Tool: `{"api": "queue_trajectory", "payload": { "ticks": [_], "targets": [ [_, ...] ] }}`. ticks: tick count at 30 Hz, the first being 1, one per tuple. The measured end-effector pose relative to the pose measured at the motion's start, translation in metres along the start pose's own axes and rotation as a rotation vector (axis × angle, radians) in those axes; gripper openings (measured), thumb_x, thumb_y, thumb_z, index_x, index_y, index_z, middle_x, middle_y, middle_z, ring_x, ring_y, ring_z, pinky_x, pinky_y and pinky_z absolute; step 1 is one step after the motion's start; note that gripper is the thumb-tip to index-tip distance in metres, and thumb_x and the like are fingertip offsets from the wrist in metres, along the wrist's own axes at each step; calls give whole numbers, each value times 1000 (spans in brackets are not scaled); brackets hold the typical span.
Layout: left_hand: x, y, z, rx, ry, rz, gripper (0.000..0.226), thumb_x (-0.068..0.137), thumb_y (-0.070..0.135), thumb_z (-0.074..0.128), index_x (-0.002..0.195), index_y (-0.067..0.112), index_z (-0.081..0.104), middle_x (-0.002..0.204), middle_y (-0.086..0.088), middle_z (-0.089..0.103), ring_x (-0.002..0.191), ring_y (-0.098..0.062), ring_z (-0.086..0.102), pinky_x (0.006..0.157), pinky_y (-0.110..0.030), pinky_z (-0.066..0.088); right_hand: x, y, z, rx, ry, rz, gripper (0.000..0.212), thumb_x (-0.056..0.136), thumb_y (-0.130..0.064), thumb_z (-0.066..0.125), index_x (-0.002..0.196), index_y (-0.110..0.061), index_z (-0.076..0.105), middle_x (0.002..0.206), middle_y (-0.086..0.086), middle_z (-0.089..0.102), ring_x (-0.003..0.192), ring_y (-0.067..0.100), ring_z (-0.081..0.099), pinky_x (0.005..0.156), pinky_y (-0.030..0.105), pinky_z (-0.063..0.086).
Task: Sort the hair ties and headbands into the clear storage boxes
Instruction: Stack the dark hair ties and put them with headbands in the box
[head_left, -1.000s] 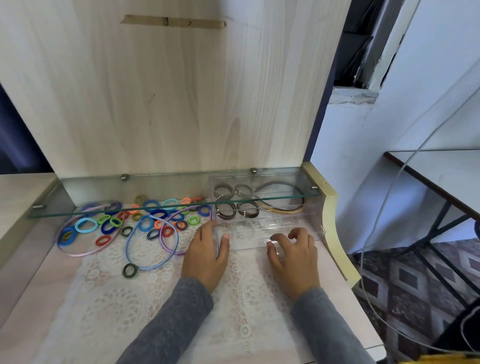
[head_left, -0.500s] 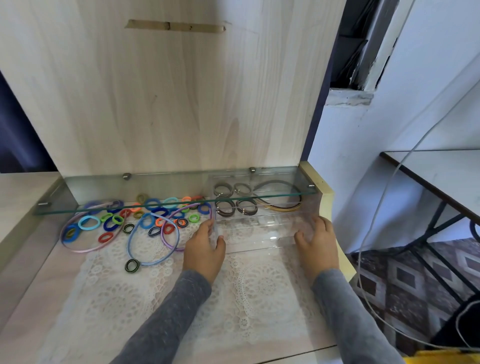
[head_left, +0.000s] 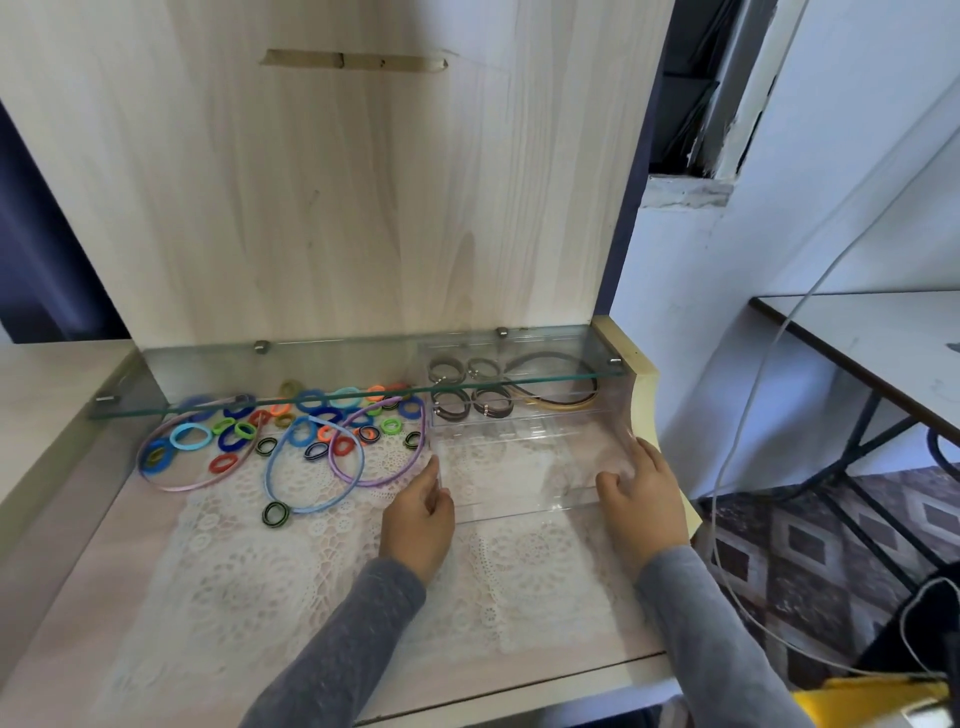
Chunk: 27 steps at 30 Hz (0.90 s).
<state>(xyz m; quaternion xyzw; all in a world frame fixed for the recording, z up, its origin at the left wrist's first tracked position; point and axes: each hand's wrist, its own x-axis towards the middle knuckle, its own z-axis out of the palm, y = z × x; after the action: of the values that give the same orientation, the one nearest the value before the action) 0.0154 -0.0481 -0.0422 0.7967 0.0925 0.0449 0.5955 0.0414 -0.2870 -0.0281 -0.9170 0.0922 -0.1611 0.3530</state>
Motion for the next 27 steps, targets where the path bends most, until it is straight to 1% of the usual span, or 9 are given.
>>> {"api": "queue_trajectory", "payload": {
  "ticks": [7, 16, 22, 27],
  "targets": [
    [-12, -2, -1, -1, -17, -5, 49, 97, 7, 47, 145, 12, 37, 147, -3, 42, 134, -14, 41, 105, -19, 29, -12, 2, -8, -33, -5, 14, 58, 85, -18, 53, 140, -6, 42, 147, 10, 39, 134, 23, 35, 111, 30, 25],
    [-25, -1, -3, -7, -14, -12, 48, 97, 7, 47, 145, 11, 38, 148, -1, 41, 134, -12, 39, 103, -16, 27, -23, 0, -15, -48, -34, 19, 58, 87, -22, 51, 142, -8, 39, 149, 9, 37, 135, 23, 35, 113, 34, 28],
    [-26, -1, -2, -2, -22, -14, 48, 97, 8, 46, 145, 12, 38, 148, -1, 40, 135, -13, 38, 101, -15, 26, -27, 1, -20, -67, -54, 4, 57, 89, -25, 49, 142, -9, 38, 149, 7, 36, 136, 22, 34, 111, 34, 28],
    [-25, 0, -1, -10, -33, -20, 49, 97, 9, 47, 145, 13, 38, 148, 0, 40, 135, -13, 39, 102, -16, 27, -28, 4, -22, -76, -43, -5, 54, 89, -21, 50, 139, -4, 40, 148, 9, 38, 134, 23, 36, 110, 29, 26]
  ]
}}
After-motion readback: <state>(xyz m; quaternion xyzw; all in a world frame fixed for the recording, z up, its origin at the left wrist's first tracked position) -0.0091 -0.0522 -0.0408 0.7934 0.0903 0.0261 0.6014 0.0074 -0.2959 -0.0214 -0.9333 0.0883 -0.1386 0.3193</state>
